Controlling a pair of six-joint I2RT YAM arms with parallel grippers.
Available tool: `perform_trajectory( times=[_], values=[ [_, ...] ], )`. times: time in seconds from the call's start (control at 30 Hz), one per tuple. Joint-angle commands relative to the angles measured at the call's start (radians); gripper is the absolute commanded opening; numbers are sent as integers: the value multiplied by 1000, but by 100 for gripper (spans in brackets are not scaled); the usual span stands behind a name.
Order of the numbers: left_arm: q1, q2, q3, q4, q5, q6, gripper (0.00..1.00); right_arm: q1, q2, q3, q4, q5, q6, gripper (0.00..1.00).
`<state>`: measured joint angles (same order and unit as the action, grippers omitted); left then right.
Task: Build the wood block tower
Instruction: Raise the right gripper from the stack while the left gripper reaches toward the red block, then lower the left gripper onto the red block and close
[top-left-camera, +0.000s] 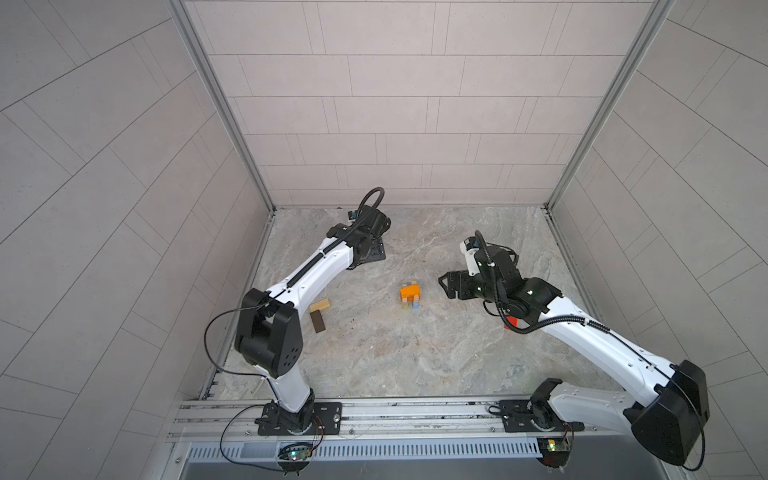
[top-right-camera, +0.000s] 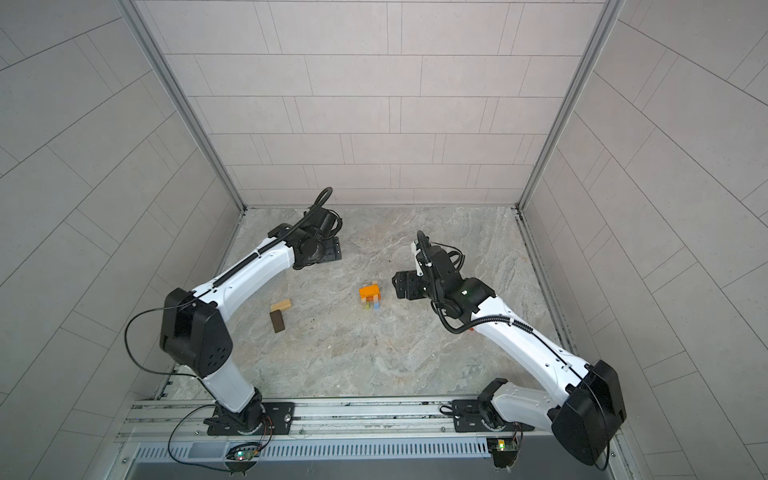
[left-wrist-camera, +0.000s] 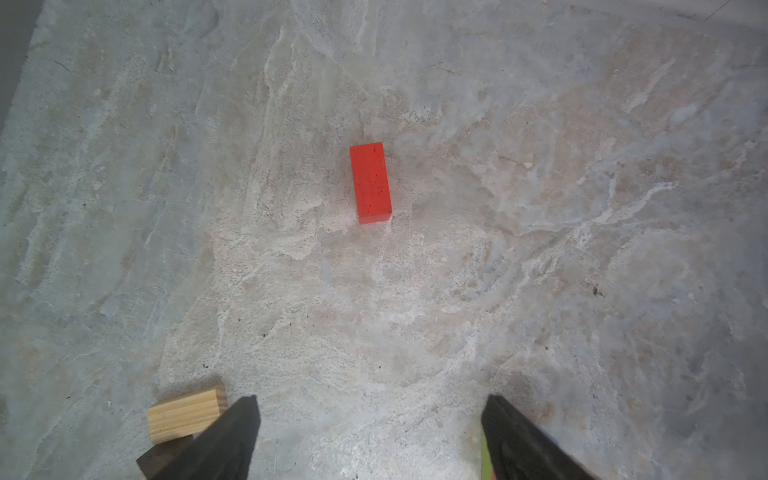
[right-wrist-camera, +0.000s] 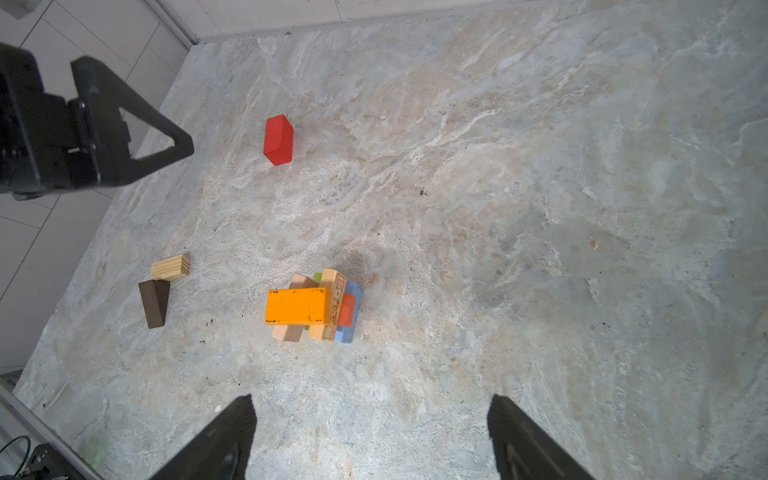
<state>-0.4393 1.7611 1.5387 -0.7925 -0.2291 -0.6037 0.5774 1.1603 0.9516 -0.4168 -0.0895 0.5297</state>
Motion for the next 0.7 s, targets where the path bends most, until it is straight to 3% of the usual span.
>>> perform_trajectory(
  times=[0.0, 0.23, 0.67],
  values=[
    [37, 95, 86, -72, 4, 15, 85, -38, -17, -55, 55, -10, 38, 86],
    [111, 278, 227, -79, 73, 15, 78, -117, 3, -135, 137, -68, 36, 81],
    [154, 500, 443, -46, 124, 40, 73, -139, 140, -128, 192, -160, 37, 76]
  ],
)
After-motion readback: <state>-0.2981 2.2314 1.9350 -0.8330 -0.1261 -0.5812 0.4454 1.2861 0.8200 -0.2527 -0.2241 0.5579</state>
